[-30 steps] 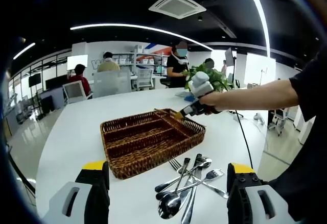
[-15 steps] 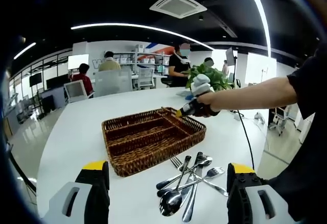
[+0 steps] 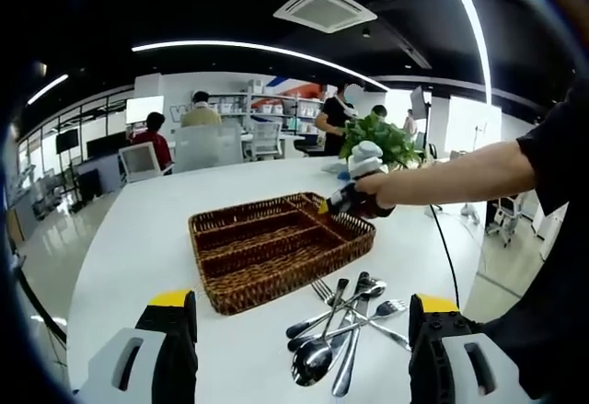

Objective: Arrange the knives, forks, and spoons in their matching storage slots by inserting each utensil handle-first until every utensil is classified and aligned in the correct compartment

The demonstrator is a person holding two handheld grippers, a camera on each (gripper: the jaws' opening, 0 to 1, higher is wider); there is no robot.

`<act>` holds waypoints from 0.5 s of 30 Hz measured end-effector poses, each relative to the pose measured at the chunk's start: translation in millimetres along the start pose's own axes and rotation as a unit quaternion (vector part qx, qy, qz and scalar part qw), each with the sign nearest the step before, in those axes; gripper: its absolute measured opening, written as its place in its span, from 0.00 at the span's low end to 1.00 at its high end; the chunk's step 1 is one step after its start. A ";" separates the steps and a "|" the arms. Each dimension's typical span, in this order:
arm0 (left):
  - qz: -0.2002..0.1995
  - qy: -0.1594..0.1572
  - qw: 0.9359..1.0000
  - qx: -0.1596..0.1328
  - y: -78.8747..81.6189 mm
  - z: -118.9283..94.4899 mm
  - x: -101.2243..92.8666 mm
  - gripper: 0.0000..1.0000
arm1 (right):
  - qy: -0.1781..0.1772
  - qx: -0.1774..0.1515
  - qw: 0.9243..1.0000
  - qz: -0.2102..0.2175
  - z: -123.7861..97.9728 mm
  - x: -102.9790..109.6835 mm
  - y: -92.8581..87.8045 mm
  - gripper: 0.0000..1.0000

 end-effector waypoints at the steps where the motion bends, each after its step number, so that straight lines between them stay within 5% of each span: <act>1: 0.000 0.000 1.000 0.000 -0.3 -0.2 0.1 1.00 | 0.002 0.003 1.000 0.004 2.2 -1.5 -1.6 0.03; 15: -0.005 -0.002 1.000 0.005 -2.2 2.1 -0.7 1.00 | -0.004 0.022 0.999 -0.037 7.8 1.7 -13.9 0.03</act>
Point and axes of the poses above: the point that each gripper's makers call its tool centre point, and the gripper's own axes: z roughly forward along the fingers, x roughly to its left, y roughly out of its top, the point moved 7 cm from there along -z, roughly backward along the fingers, and after that the axes turned 9 degrees about -x, right-handed, at the moved point
